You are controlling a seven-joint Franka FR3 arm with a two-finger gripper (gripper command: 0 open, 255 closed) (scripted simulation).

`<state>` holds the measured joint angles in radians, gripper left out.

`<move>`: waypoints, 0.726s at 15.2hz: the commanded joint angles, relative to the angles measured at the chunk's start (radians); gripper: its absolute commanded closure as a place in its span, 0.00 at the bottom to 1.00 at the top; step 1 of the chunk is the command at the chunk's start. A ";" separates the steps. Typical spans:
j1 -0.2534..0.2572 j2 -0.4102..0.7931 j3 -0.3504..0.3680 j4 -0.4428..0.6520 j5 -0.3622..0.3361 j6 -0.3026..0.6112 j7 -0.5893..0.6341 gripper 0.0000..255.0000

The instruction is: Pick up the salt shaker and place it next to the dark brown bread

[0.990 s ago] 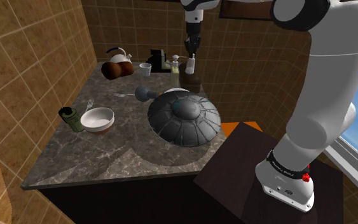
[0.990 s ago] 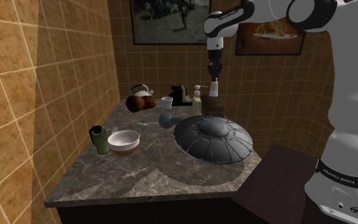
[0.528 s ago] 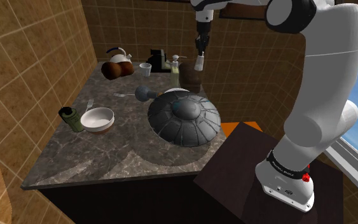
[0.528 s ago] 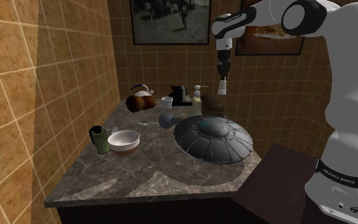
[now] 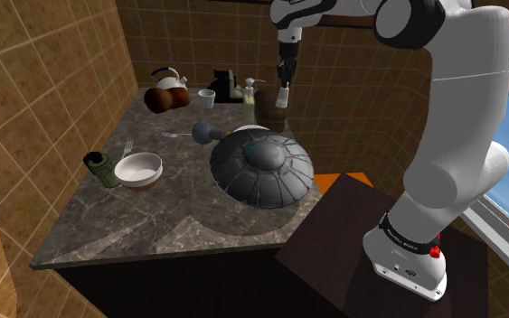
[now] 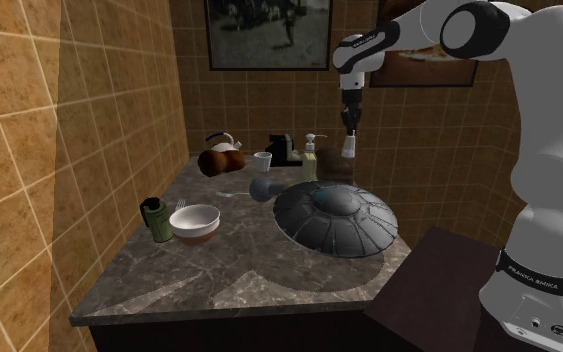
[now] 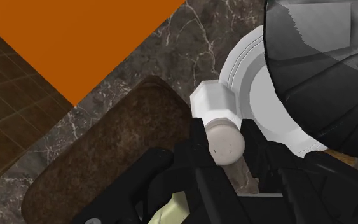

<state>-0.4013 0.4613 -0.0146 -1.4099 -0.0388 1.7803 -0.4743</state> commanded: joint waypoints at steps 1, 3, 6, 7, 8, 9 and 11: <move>0.000 0.002 0.000 -0.023 0.000 0.026 0.001 1.00; 0.000 0.007 0.000 -0.043 0.000 0.051 0.002 1.00; 0.000 0.016 0.000 -0.069 -0.001 0.086 0.003 1.00; 0.000 0.020 0.000 -0.078 -0.001 0.098 0.004 1.00; 0.000 0.023 0.000 -0.086 -0.001 0.110 0.004 1.00; 0.000 0.027 0.000 -0.093 -0.001 0.121 0.005 1.00; 0.000 0.035 0.000 -0.108 -0.001 0.144 0.005 1.00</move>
<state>-0.4016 0.4905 -0.0146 -1.5136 -0.0399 1.9132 -0.4691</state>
